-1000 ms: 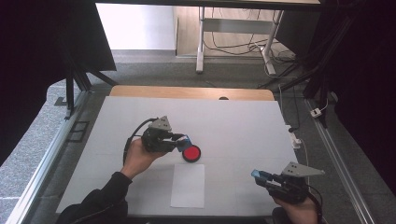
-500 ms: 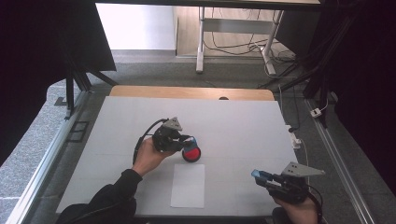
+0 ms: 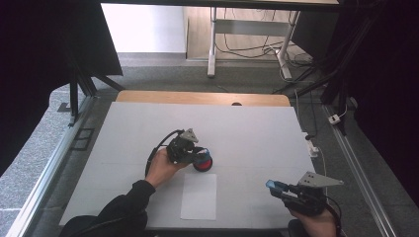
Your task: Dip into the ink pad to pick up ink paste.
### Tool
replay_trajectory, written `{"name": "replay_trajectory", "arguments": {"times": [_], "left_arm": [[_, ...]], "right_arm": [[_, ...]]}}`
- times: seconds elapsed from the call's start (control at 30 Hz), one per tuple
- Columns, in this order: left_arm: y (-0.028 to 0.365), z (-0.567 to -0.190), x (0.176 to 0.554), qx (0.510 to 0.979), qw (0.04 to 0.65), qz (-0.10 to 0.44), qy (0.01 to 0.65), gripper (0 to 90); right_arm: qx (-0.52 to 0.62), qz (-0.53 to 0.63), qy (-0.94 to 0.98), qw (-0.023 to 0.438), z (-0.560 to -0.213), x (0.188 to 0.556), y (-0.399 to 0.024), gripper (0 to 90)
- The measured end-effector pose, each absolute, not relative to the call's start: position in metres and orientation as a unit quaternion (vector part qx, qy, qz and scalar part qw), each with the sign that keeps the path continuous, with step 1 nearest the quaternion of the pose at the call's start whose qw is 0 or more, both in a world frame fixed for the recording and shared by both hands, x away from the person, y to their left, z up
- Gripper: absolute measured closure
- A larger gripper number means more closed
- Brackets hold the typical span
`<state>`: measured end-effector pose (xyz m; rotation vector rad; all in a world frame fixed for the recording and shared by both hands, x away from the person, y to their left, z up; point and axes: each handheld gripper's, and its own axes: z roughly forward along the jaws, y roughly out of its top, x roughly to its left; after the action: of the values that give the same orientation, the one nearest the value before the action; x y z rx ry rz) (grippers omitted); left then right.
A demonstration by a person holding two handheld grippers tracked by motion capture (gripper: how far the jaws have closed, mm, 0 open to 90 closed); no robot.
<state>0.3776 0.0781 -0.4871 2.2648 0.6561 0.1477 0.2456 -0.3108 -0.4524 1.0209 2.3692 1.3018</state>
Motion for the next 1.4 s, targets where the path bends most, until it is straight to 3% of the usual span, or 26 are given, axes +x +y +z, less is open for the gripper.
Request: {"name": "replay_trajectory", "arguments": {"times": [0.73,1.1,1.4], "left_arm": [[0.076,-0.494,0.383,0.884,0.371,0.036,0.282,70.7],[0.063,-0.49,0.369,0.902,0.335,0.095,0.256,70.8],[0.061,-0.489,0.368,0.903,0.33,0.098,0.258,70.8]], "right_arm": [[0.347,0.442,0.817,0.125,-0.453,0.246,-0.309,68.7],[0.345,0.438,0.82,0.126,-0.453,0.246,-0.309,68.7],[0.346,0.435,0.821,0.128,-0.452,0.245,-0.309,68.7]]}}
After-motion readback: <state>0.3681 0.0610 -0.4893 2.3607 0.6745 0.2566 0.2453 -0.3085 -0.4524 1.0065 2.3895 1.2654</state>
